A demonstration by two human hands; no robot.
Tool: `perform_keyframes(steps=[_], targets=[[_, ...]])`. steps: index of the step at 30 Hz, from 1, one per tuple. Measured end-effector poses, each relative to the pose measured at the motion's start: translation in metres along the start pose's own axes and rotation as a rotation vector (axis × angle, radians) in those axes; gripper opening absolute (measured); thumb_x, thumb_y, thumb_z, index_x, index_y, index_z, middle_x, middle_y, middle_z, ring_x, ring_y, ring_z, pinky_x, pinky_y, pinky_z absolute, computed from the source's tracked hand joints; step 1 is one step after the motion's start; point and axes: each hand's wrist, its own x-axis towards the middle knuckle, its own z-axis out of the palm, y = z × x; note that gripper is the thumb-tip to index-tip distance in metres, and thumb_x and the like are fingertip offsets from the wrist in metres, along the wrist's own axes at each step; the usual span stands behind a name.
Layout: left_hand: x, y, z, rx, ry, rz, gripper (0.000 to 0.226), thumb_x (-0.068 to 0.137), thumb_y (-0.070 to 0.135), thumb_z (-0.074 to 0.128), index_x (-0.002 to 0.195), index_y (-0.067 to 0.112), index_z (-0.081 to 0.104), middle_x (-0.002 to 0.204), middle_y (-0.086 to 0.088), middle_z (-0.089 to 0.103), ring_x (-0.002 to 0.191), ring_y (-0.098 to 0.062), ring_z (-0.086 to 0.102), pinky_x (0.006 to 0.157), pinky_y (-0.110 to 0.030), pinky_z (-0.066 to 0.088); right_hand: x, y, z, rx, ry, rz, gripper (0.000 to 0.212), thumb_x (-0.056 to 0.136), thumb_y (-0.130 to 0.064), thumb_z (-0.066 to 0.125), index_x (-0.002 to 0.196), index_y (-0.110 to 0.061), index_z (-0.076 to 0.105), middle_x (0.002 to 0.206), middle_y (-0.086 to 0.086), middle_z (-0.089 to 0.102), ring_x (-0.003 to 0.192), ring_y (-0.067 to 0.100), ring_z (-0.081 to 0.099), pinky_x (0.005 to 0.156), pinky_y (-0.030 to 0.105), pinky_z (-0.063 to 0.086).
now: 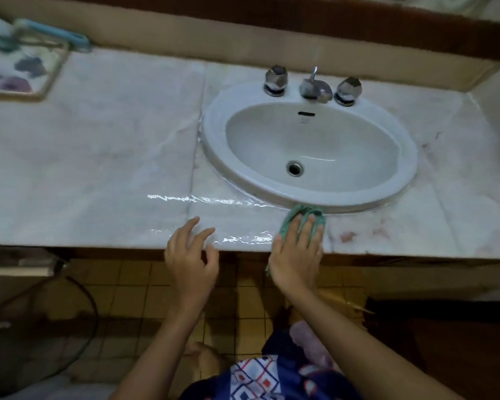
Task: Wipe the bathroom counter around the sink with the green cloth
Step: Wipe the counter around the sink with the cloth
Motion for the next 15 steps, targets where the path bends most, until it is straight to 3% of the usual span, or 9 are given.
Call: perform_keyframes(steps=[5,15], targets=[[0.006,-0.060,-0.042,0.155,0.039,-0.119,0.036,0.080,0.022,0.048,0.106,0.017,0.072,0.134,-0.008,0.057,0.124,-0.030,0.045,0.089,-0.047,0.035,-0.018,-0.082,0.026,-0.041,-0.025,-0.257,0.064,0.101,-0.048,0.012,0.151,-0.022,-0.016,0.158,0.006,-0.023,0.145,0.027,-0.022,0.120,0.045,-0.002],[0.068,-0.125,-0.107,0.177,0.200,-0.221,0.033,0.077,0.019,0.051,0.103,0.018,0.071,0.130,-0.004,0.059,0.120,-0.032,0.048,0.088,-0.046,0.036,0.035,-0.169,0.038,-0.067,-0.049,-0.426,0.062,0.100,-0.048,0.015,0.154,-0.023,-0.005,0.162,0.004,-0.012,0.148,0.024,-0.016,0.118,0.040,-0.004]])
